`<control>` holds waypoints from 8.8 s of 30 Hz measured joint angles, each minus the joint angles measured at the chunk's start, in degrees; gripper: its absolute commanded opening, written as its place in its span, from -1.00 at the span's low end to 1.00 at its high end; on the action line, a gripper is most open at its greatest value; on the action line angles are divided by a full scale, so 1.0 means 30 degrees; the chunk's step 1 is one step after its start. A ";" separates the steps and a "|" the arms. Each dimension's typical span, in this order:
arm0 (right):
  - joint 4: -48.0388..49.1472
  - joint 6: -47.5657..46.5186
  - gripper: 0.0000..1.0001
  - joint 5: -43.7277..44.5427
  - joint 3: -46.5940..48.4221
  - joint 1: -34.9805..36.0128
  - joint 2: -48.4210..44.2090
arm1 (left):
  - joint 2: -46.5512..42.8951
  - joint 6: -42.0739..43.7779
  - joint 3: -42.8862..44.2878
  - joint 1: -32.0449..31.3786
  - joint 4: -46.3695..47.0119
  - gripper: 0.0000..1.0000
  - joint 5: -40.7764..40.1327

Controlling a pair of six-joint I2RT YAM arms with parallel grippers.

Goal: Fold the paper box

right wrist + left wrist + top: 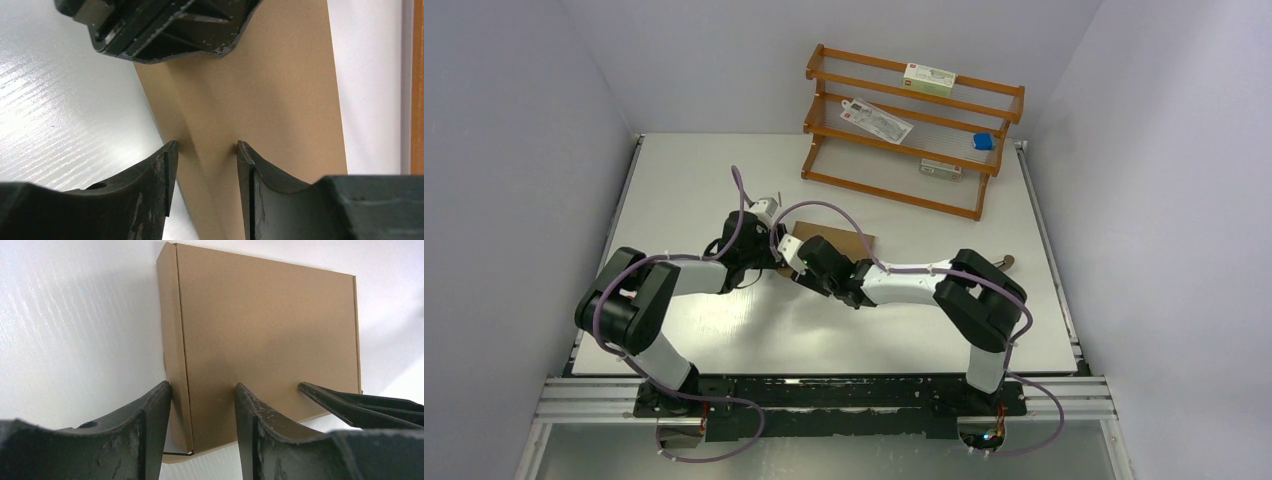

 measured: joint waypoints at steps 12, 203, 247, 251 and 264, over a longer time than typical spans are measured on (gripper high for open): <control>-0.0503 -0.0182 0.12 0.0240 0.0000 0.0131 -0.0277 | -0.0721 -0.0109 -0.0051 0.0015 -0.1129 0.23 0.0087; -1.5948 -0.2637 -1.00 -1.0513 1.3398 -0.4393 -0.0306 | -0.7847 0.5945 1.1621 0.3679 -1.8214 0.56 -0.1734; -1.5431 0.8335 -0.17 -0.4787 0.5683 -0.5639 -0.7868 | -0.3577 1.2400 1.2298 0.2914 -2.0728 0.37 0.2885; -1.4921 0.8510 -0.24 -0.4801 0.5610 -0.5676 -0.7570 | -0.3198 1.2684 1.2604 0.2914 -2.0888 0.12 0.2914; -1.3799 0.8364 -0.49 -0.5093 0.5042 -0.6142 -0.6637 | -0.2601 1.3151 1.2815 0.2892 -2.1391 0.01 0.3410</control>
